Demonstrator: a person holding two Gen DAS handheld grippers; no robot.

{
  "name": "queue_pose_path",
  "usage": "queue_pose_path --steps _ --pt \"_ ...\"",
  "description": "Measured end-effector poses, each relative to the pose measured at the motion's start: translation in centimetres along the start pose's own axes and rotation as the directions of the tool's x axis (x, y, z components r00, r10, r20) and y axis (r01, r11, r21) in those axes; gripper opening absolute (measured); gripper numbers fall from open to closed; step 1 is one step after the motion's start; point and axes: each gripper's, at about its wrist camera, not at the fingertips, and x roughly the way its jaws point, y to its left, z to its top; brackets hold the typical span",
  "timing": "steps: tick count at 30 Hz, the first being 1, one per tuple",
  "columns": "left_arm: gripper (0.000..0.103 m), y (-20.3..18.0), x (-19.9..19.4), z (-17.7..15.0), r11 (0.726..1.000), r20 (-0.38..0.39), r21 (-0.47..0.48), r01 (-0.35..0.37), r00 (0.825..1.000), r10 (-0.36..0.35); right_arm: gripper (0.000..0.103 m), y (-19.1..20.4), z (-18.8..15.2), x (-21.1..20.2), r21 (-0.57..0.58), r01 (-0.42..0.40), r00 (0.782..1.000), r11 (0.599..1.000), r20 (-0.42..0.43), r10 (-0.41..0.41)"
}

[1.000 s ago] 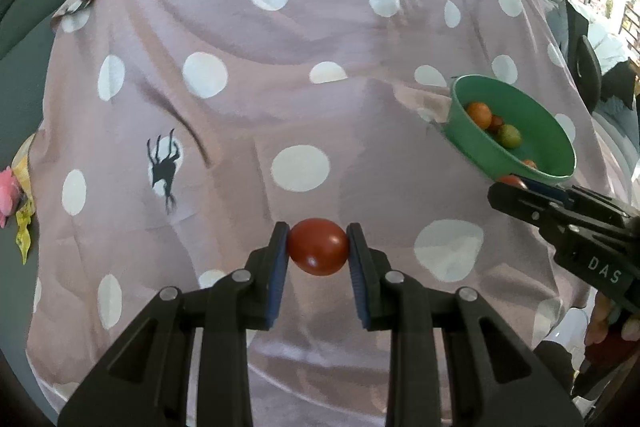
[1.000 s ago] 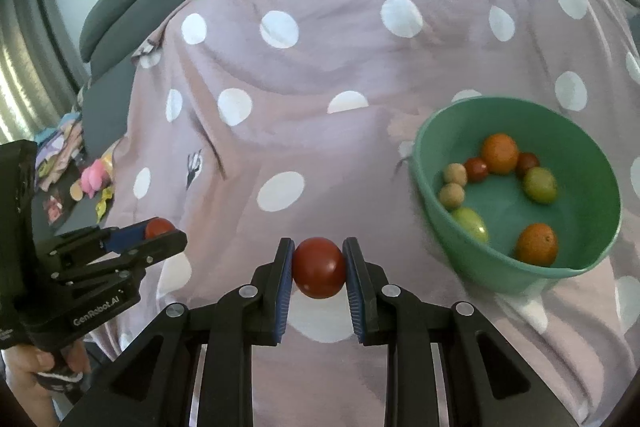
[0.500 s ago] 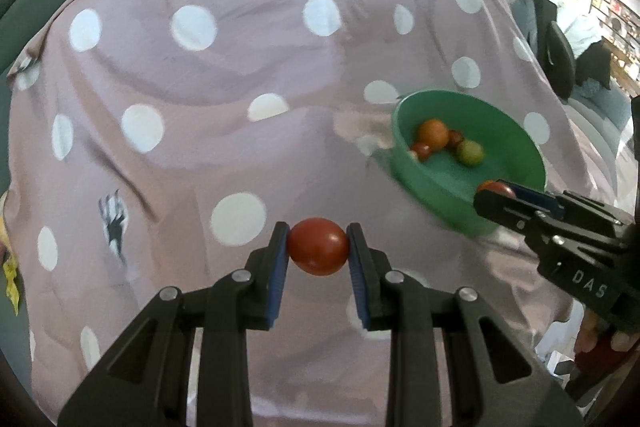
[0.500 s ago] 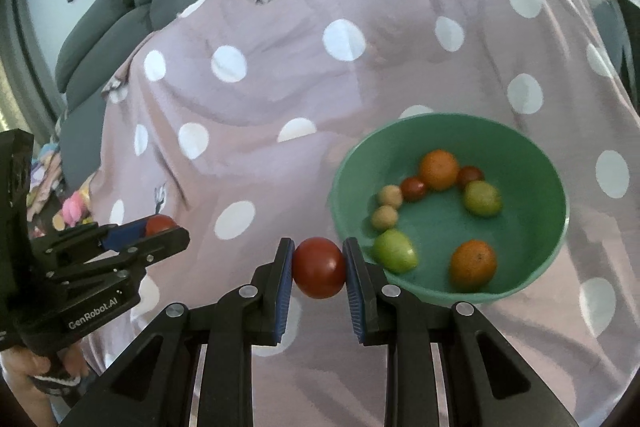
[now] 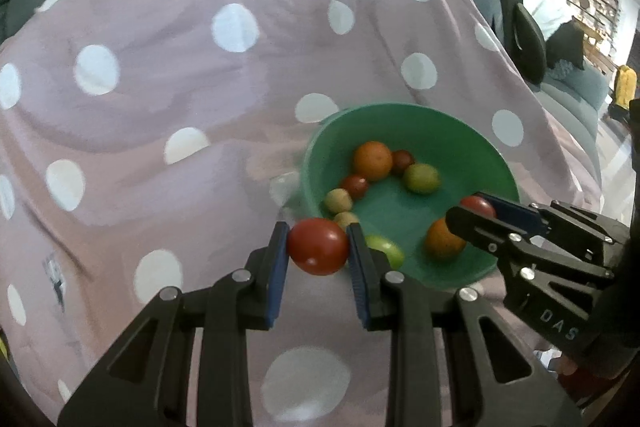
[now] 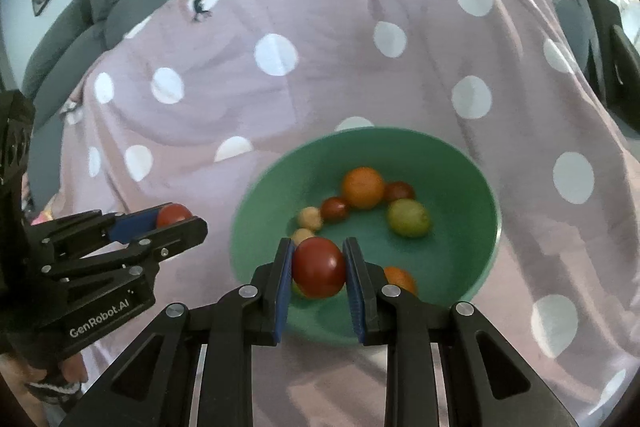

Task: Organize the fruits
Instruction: 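Carry both red tomatoes over the green bowl and lower them, then open the left tool while the right tool opens, dropping both tomatoes into the bowl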

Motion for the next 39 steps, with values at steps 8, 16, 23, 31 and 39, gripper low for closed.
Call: queue_pose_path --steps 8,16,23,31,39 --pt "0.029 -2.1 4.5 1.9 0.998 -0.064 0.060 0.007 0.998 -0.003 0.026 -2.5 1.1 2.1 -0.004 0.068 0.997 0.998 -0.048 -0.068" --pt "0.046 -2.9 5.7 2.1 0.997 -0.108 0.079 0.007 0.994 0.001 0.028 -3.7 1.4 3.6 -0.029 0.122 0.984 0.992 -0.128 -0.125" --pt "0.093 -2.0 3.2 3.1 0.995 -0.100 0.050 -0.084 0.991 0.089 0.046 -4.1 2.6 1.9 -0.042 0.190 0.970 0.981 -0.150 -0.194" --pt "0.096 -0.7 0.5 4.4 0.996 -0.150 -0.015 -0.084 0.985 0.081 0.059 -3.0 4.2 -0.9 -0.080 0.169 0.961 0.982 -0.209 -0.183" --pt "0.096 0.2 -0.5 4.8 0.996 -0.208 -0.050 -0.072 0.976 0.060 0.059 -1.5 5.2 -1.0 -0.135 0.068 0.946 0.989 -0.306 -0.107"
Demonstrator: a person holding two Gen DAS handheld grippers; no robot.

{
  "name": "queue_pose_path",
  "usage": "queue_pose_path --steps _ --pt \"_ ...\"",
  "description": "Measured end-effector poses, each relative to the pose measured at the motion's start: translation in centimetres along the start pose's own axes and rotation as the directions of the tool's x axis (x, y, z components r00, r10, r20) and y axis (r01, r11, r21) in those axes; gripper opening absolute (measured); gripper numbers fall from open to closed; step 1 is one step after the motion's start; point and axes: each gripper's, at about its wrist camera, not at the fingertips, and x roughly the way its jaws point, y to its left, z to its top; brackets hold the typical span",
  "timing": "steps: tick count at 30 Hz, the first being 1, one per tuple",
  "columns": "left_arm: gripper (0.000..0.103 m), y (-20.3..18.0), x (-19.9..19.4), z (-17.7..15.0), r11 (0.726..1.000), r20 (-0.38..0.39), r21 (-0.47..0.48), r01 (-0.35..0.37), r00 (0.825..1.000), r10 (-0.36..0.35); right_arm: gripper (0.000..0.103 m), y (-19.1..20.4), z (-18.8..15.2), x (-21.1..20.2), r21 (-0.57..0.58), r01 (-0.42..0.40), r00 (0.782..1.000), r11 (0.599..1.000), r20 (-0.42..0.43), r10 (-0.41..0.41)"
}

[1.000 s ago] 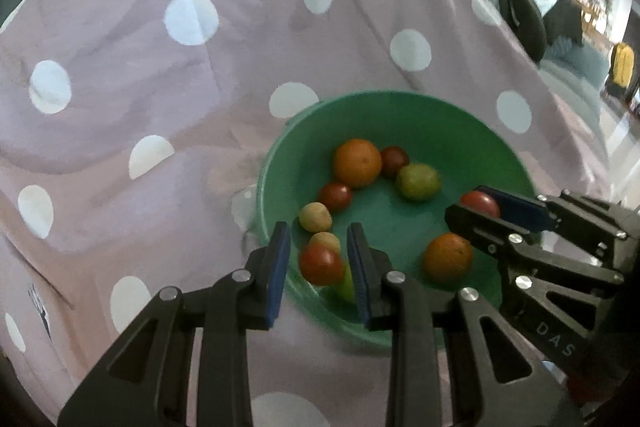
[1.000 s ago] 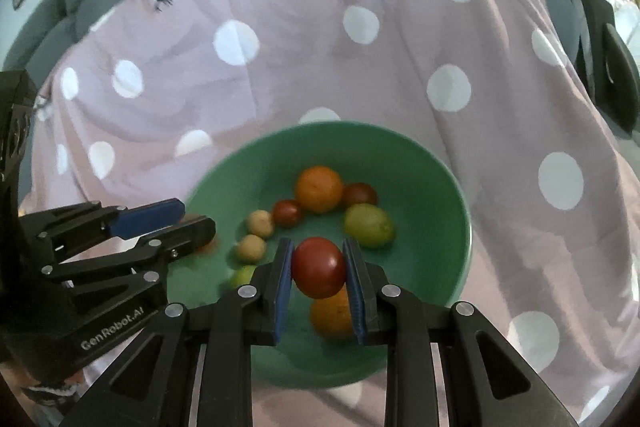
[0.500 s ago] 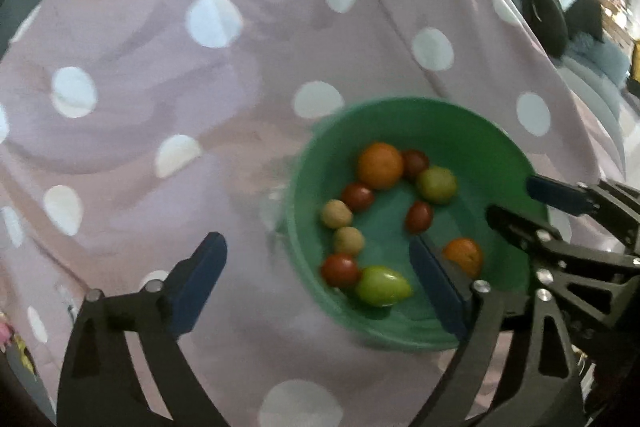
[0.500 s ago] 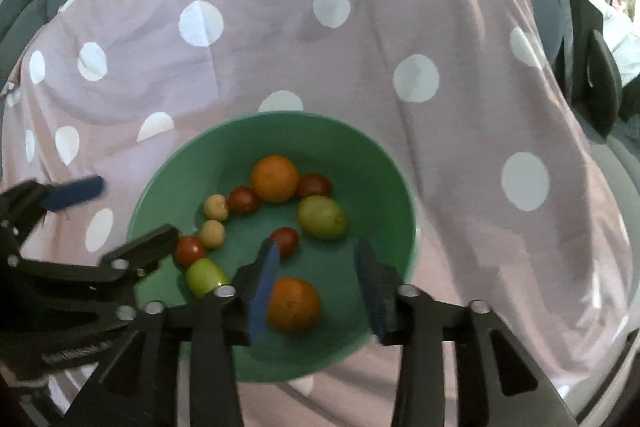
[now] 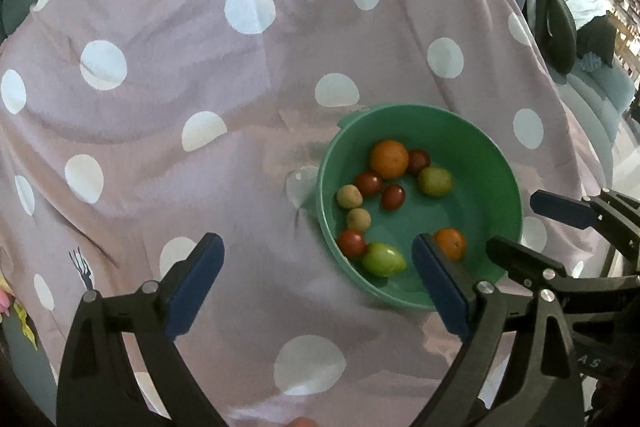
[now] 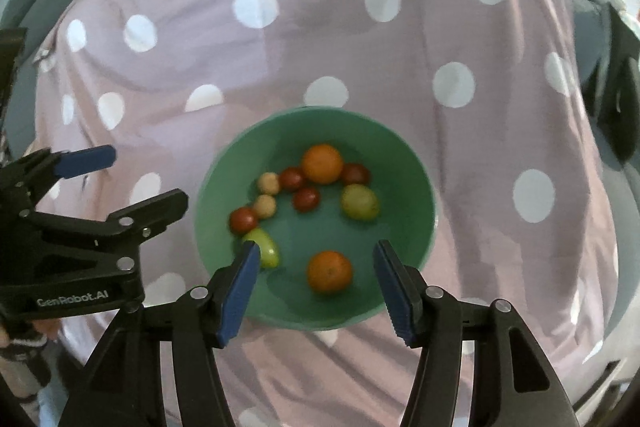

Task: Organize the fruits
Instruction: 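Open the left tool while the right tool opens, dropping both tomatoes into the bowl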

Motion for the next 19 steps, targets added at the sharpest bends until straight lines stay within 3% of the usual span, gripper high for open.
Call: queue_pose_path --steps 19 --pt "0.096 -0.2 -1.2 0.7 1.000 0.015 0.013 -0.015 1.000 0.015 0.059 0.5 1.3 -1.9 -0.031 0.038 0.999 0.999 0.025 -0.037"
